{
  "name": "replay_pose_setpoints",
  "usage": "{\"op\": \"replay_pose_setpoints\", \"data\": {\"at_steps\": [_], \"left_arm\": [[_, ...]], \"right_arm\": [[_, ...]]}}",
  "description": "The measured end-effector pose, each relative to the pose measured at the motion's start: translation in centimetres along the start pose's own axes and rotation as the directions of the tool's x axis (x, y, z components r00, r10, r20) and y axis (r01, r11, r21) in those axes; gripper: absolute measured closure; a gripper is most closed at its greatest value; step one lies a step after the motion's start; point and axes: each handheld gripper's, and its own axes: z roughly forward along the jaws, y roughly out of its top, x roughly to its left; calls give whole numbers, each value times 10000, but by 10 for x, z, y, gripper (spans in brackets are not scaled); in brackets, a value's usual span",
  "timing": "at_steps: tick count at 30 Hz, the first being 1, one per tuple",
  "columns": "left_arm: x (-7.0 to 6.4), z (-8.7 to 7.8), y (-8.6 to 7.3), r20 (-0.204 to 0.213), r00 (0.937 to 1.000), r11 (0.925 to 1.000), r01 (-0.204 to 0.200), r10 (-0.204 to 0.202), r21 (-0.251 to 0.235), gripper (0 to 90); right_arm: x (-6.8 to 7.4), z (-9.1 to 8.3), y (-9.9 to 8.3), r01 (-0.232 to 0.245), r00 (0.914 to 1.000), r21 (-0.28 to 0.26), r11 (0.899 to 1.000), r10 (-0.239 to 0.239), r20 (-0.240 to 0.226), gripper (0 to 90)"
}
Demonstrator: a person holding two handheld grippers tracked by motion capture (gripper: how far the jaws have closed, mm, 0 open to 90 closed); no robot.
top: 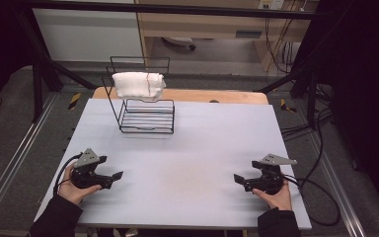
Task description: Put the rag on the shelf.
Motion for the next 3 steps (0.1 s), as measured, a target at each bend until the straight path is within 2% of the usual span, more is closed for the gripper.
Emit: {"op": "replay_pose_setpoints", "data": {"at_steps": [3], "left_arm": [[0,0,0,6,10000,10000,36,-36,5,93]], "right_arm": [[0,0,0,21,10000,3,10000,-21,5,6]]}}
